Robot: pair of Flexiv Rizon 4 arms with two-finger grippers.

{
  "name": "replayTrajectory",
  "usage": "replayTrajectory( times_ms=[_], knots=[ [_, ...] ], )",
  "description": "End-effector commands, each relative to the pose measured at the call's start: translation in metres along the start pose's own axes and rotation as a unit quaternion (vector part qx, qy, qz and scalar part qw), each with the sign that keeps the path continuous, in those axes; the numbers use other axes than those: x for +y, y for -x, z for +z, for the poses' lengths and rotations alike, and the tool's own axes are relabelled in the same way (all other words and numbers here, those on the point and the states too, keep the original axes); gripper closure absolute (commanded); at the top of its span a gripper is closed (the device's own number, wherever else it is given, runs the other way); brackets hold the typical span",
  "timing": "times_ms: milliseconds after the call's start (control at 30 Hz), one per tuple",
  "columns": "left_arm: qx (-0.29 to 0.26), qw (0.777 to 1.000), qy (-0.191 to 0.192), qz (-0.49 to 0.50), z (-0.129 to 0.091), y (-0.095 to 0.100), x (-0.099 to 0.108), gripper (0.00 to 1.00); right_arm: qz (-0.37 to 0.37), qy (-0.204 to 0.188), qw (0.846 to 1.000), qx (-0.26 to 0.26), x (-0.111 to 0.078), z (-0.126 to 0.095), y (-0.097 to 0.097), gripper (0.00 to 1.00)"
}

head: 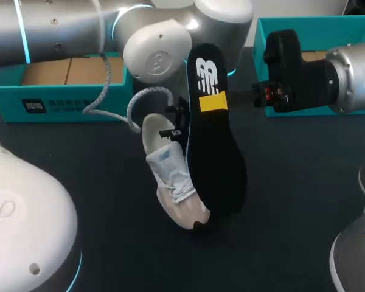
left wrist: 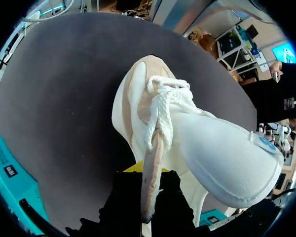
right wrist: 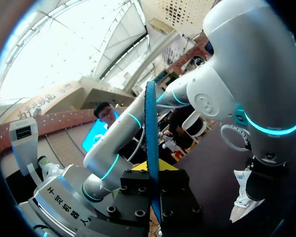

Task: Take the shoe out of the shoebox, open the shoe tongue, remove and reinsert the insole, then place the shoe into the shoebox

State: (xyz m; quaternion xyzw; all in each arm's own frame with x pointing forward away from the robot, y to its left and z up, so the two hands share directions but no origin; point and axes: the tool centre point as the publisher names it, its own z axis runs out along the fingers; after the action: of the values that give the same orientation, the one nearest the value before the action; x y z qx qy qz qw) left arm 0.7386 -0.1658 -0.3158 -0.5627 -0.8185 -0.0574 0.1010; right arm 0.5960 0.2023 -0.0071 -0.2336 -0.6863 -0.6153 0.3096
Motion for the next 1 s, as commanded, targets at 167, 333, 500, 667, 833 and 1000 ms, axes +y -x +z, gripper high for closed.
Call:
replayTrajectory(
  times_ms=[167, 333, 500, 667, 833, 1000],
  knots=[
    [0.021, 0.999, -0.011, 0.031, -0.006, 0.003, 0.002, 1.0, 0.001, -0.001, 1.0, 0.0, 0.001, 0.003, 0.001, 1.0],
    [0.052, 0.995, -0.022, 0.077, -0.009, 0.01, 0.006, 1.0, 0.001, -0.001, 1.0, 0.0, 0.001, 0.003, 0.001, 1.0],
    [0.073, 0.989, -0.027, 0.128, -0.007, 0.017, 0.006, 1.0, 0.001, -0.001, 1.0, 0.0, 0.001, 0.003, 0.001, 1.0],
    [0.071, 0.985, -0.037, 0.15, -0.003, 0.027, 0.012, 1.0, 0.001, -0.001, 1.0, 0.0, 0.001, 0.003, 0.001, 1.0],
    [0.081, 0.981, -0.033, 0.173, 0.007, 0.038, 0.016, 1.0, 0.001, -0.001, 1.0, 0.0, 0.001, 0.003, 0.001, 1.0],
    [0.096, 0.978, -0.03, 0.185, 0.02, 0.044, 0.012, 1.0, 0.001, -0.001, 1.0, 0.0, 0.001, 0.003, 0.001, 1.0]
  ],
)
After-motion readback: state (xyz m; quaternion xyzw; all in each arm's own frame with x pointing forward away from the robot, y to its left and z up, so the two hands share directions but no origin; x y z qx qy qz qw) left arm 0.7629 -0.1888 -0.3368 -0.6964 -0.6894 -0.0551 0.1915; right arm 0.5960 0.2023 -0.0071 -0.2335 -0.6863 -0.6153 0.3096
